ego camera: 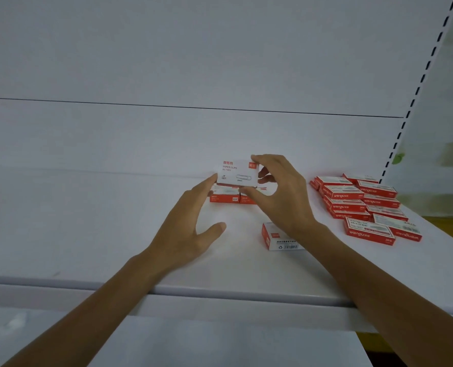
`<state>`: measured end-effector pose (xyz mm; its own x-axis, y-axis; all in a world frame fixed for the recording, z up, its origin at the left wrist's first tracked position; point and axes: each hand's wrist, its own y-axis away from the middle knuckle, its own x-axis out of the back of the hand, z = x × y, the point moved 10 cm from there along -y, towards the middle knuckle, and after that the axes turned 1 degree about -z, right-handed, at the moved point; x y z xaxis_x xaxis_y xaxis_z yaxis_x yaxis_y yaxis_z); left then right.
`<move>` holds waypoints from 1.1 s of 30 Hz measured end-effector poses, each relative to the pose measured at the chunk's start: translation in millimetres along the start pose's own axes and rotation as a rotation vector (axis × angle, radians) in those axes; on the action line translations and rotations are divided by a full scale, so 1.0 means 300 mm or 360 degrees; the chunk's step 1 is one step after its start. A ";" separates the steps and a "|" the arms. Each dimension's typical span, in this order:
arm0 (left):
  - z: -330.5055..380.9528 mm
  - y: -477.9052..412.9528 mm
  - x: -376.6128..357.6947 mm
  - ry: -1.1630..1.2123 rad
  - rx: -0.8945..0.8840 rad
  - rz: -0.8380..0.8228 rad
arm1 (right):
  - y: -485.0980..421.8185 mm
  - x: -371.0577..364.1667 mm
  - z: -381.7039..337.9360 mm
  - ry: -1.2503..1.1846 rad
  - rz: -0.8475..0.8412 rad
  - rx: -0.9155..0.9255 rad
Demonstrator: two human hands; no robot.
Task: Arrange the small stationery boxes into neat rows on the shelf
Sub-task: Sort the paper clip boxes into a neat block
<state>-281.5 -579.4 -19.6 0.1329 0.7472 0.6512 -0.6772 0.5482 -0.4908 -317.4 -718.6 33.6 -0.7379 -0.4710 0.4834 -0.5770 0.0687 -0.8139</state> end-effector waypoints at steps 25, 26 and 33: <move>-0.108 -0.021 -0.100 -0.0505 0.0146 -0.0303 | 0.055 -0.273 0.161 0.0396 -0.1019 -0.0693; -0.108 -0.021 -0.101 -0.0504 0.0134 -0.0304 | 0.052 -0.277 0.164 0.0434 -0.1021 -0.0693; -0.117 -0.019 -0.096 -0.0471 0.0121 -0.0281 | 0.034 -0.304 0.161 0.0601 -0.1029 -0.0660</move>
<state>-256.0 -591.0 -56.0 0.0444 0.4960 0.8672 -0.7161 0.6211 -0.3185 -239.1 -717.4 -34.3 -0.2446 -0.2086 0.9469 -0.9518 0.2383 -0.1933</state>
